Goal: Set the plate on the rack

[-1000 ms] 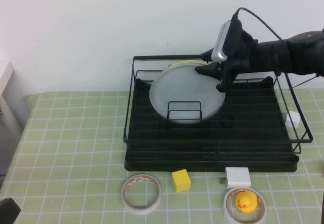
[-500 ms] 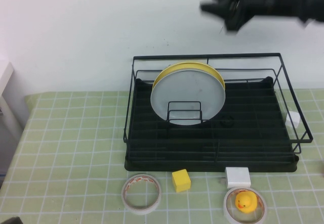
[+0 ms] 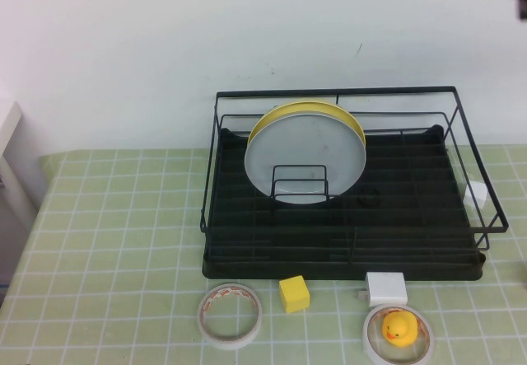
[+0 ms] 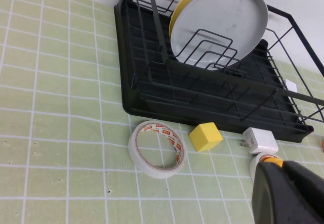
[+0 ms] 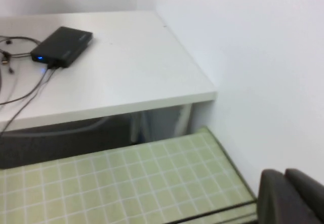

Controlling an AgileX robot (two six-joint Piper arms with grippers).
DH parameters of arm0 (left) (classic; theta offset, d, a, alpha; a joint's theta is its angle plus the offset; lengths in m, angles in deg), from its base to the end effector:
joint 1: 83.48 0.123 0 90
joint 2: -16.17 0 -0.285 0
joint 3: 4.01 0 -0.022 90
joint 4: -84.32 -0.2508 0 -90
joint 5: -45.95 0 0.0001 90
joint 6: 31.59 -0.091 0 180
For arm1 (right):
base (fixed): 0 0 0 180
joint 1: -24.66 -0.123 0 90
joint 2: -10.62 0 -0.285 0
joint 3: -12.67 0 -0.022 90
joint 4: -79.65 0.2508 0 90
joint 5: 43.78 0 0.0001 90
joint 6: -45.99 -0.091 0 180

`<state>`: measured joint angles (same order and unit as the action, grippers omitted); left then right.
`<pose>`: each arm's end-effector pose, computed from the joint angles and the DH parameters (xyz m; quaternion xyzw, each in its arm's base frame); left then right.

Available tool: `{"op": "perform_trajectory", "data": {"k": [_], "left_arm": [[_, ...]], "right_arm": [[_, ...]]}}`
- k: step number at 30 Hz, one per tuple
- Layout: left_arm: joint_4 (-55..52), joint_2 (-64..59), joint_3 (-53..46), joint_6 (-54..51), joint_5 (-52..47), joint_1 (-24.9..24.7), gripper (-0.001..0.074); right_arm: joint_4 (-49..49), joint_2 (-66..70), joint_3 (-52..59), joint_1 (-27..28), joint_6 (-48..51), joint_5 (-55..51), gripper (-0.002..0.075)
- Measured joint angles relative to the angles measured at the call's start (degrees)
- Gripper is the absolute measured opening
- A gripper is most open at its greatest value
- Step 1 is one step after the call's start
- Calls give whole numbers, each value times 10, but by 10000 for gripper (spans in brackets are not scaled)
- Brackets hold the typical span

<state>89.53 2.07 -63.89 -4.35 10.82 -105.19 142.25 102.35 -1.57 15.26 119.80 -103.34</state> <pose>0.0396 -0.0209 0.2531 -0.0544 0.8122 -0.2790 0.5095 0.2860 0.1180 0.4584 -0.4674 0.6483 0.2675 0.5382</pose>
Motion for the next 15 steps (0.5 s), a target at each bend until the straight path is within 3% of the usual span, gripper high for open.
{"op": "perform_trajectory", "data": {"k": [7,15], "left_arm": [[0,0,0,0,-1,0,-1],[0,0,0,0,-1,0,-1]], "right_arm": [[-5,-187,178,0,18,119,8],[-32,-338,324,0,8,131,7]]}}
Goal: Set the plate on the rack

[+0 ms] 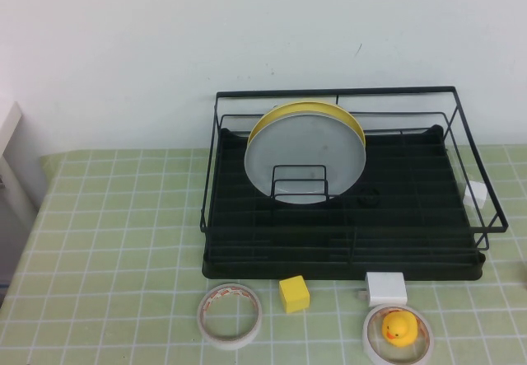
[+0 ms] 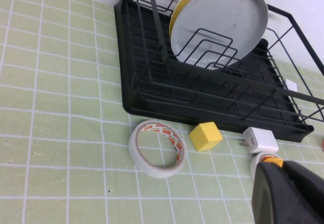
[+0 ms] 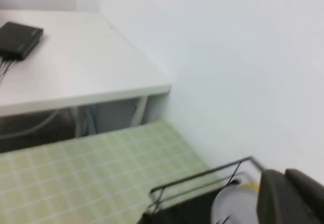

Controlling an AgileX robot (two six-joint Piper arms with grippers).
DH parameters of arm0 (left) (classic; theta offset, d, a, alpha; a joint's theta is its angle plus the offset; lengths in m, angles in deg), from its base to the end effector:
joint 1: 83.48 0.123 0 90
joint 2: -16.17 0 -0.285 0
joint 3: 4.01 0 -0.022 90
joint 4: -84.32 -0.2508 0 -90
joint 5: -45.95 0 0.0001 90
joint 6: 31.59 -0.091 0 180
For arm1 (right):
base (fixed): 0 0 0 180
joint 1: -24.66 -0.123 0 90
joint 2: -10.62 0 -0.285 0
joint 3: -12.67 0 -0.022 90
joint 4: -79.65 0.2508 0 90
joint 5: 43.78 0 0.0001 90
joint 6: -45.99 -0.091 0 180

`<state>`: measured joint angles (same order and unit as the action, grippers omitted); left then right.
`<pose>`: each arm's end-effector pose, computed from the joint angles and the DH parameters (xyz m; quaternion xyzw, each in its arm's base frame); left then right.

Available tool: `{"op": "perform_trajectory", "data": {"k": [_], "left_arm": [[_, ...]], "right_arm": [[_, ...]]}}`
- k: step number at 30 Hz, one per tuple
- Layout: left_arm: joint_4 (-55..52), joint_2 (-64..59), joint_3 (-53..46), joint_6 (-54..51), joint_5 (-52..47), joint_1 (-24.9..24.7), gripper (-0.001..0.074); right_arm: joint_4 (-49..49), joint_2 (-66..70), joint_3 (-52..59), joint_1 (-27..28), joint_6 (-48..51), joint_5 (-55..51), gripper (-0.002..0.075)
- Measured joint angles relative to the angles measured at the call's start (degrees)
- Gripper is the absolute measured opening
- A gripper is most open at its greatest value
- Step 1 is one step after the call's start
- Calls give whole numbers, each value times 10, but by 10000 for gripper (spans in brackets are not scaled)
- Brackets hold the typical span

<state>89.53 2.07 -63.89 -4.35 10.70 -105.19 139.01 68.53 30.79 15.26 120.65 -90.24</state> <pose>0.0395 -0.0209 0.2529 -0.0543 0.8128 -0.2787 0.5087 0.1442 0.0815 0.4288 -0.4161 0.6504 0.1778 0.6101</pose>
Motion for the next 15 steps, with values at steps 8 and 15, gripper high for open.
{"op": "perform_trajectory", "data": {"k": [8,15], "left_arm": [[0,0,0,0,0,0,-1],[0,0,0,0,0,0,-1]], "right_arm": [[-86,-95,116,0,-73,-87,5],[-169,-178,258,0,-120,94,3]]}}
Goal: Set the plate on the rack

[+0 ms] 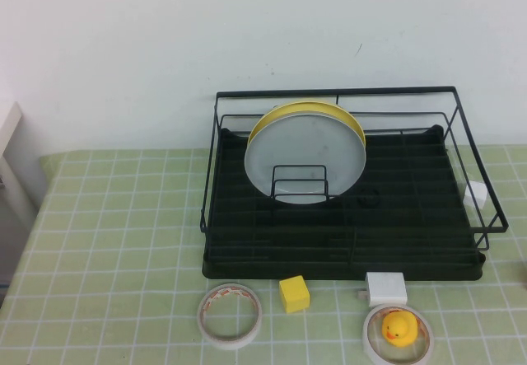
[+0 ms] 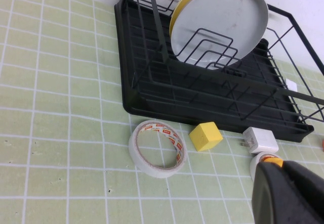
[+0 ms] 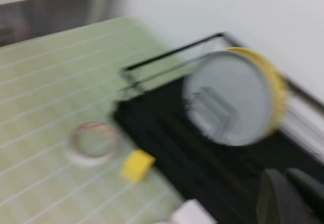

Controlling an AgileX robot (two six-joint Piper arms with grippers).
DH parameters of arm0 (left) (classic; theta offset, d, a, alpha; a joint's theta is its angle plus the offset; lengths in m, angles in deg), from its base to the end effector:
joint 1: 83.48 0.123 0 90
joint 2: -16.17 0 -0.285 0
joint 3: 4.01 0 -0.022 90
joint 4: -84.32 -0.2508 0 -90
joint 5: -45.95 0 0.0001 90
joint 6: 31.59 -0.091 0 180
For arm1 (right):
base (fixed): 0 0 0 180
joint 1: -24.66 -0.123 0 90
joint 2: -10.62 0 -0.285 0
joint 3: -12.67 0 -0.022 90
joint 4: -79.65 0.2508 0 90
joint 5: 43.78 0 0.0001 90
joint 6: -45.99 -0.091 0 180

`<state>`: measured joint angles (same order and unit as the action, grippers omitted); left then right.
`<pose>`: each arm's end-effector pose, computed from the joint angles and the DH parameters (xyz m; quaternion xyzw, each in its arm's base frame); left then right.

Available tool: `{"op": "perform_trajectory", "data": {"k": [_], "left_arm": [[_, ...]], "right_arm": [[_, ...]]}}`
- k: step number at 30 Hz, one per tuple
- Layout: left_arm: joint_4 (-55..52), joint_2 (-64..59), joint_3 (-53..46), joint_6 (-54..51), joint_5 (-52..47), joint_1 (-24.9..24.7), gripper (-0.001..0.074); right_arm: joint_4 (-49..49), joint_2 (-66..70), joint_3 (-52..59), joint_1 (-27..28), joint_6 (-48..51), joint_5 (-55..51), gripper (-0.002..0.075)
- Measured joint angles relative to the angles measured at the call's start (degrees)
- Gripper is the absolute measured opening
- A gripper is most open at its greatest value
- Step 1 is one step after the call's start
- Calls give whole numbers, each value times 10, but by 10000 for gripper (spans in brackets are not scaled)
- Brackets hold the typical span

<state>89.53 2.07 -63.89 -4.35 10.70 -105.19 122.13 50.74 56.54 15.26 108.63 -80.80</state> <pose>0.0395 -0.0209 0.2529 -0.0543 0.8128 -0.2787 0.5087 0.0981 0.0538 0.3221 -0.3603 0.7411 0.0914 0.5591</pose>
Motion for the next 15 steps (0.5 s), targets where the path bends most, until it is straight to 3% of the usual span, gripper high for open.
{"op": "perform_trajectory", "data": {"k": [8,13,15], "left_arm": [[0,0,0,0,0,0,-1],[0,0,0,-1,0,0,-1],[0,0,0,-1,0,0,-1]], "right_arm": [[5,-150,159,0,0,220,1],[33,-198,219,0,-1,315,1],[1,-211,250,2,-39,333,1]]}}
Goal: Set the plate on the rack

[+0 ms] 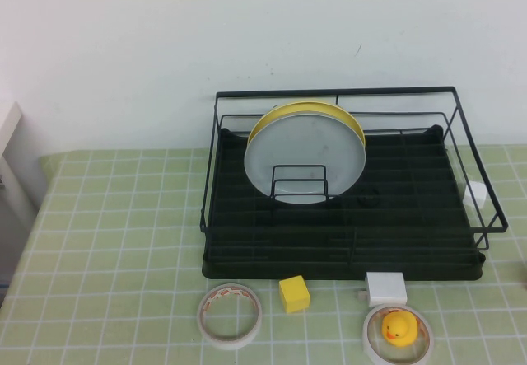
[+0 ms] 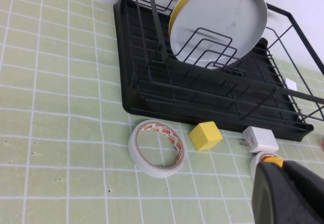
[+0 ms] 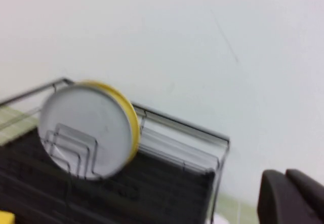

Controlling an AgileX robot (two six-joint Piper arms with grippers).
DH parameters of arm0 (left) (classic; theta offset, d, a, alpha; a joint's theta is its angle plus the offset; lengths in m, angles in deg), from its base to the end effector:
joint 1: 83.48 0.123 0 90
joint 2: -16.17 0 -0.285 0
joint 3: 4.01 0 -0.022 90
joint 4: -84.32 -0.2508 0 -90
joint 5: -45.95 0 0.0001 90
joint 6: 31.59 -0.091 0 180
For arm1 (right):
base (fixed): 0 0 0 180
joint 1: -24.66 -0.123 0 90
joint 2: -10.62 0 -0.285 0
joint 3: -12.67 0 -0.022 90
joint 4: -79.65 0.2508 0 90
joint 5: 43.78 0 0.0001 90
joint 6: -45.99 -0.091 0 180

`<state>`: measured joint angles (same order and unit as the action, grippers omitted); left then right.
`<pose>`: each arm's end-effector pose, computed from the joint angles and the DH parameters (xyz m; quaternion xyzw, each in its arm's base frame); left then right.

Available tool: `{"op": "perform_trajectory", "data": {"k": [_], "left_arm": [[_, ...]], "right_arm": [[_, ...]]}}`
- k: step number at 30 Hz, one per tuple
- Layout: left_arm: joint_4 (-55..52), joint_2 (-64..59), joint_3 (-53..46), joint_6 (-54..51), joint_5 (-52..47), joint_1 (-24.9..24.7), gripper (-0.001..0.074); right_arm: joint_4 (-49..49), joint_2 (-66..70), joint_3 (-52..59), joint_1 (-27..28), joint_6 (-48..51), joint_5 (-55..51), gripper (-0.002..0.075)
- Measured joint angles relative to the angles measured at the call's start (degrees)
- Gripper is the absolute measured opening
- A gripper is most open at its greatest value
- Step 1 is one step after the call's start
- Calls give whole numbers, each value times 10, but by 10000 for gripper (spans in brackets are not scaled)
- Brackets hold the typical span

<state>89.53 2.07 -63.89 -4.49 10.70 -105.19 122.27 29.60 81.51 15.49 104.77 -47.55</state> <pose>0.0395 -0.0209 0.2529 -0.0533 0.8128 -0.2781 0.5091 0.0696 0.0154 0.2462 -0.1715 0.6898 -0.0275 0.7029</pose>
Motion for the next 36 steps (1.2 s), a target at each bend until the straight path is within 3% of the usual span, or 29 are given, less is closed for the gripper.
{"op": "perform_trajectory", "data": {"k": [6,9,12,16,26,36], "left_arm": [[0,0,0,0,0,0,-1],[0,0,0,0,0,0,-1],[0,0,0,0,0,0,-1],[0,0,0,0,-1,0,-1],[0,0,0,0,-1,0,-1],[0,0,0,0,-1,0,-1]], "right_arm": [[-340,-71,70,68,-430,-11,1],[-435,-107,92,116,-563,-54,1],[-478,-117,100,159,-603,-68,1],[-508,-118,100,171,-626,-86,1],[-524,-118,99,83,-709,-147,0],[-530,-118,98,77,-700,-149,0]]}}
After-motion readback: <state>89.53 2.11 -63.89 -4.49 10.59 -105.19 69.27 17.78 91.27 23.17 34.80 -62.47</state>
